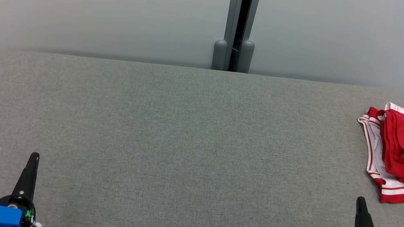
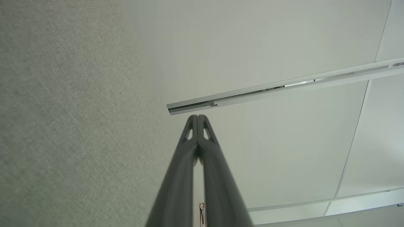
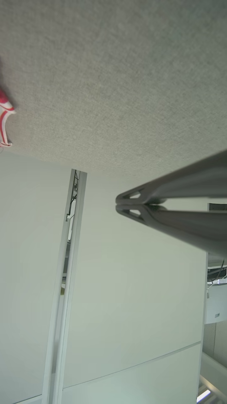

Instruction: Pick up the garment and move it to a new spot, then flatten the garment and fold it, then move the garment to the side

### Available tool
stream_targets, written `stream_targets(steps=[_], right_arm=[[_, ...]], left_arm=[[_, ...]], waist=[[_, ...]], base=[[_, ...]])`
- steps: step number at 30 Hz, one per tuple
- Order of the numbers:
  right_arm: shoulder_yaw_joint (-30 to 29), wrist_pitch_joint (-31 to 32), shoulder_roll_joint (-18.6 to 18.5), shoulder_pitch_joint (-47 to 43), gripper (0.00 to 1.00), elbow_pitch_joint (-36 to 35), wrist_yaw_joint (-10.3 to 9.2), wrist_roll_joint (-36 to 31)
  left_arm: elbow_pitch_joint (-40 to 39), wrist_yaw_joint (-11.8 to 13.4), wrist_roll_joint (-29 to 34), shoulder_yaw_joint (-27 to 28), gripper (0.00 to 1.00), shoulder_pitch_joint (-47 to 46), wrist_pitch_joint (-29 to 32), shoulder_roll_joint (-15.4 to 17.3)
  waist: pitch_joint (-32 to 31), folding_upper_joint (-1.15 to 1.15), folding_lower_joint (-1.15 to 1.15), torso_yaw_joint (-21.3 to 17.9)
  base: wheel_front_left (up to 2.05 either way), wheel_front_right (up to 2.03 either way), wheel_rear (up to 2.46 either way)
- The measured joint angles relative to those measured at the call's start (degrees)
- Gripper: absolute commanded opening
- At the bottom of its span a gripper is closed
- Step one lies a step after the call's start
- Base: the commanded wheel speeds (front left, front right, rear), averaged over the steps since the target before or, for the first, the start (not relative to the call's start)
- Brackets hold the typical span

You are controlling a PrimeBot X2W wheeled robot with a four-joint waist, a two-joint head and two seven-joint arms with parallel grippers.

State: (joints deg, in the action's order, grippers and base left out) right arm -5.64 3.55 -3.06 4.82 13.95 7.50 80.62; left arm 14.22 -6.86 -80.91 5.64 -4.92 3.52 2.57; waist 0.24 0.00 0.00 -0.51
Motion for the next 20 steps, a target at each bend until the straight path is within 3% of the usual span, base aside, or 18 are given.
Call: stream_targets(steps=[20], right_arm=[[-0.66,2.26,0.03,0.76,0.00,0.03,0.00,8.44]], left_arm=[[-0.04,-0.36,-8.32,0.58,0.00,-0.79,2.30,0.08]], waist=[[-0.04,0.00,0.00,0.36]], base=[[0.00,0.00,0.00]])
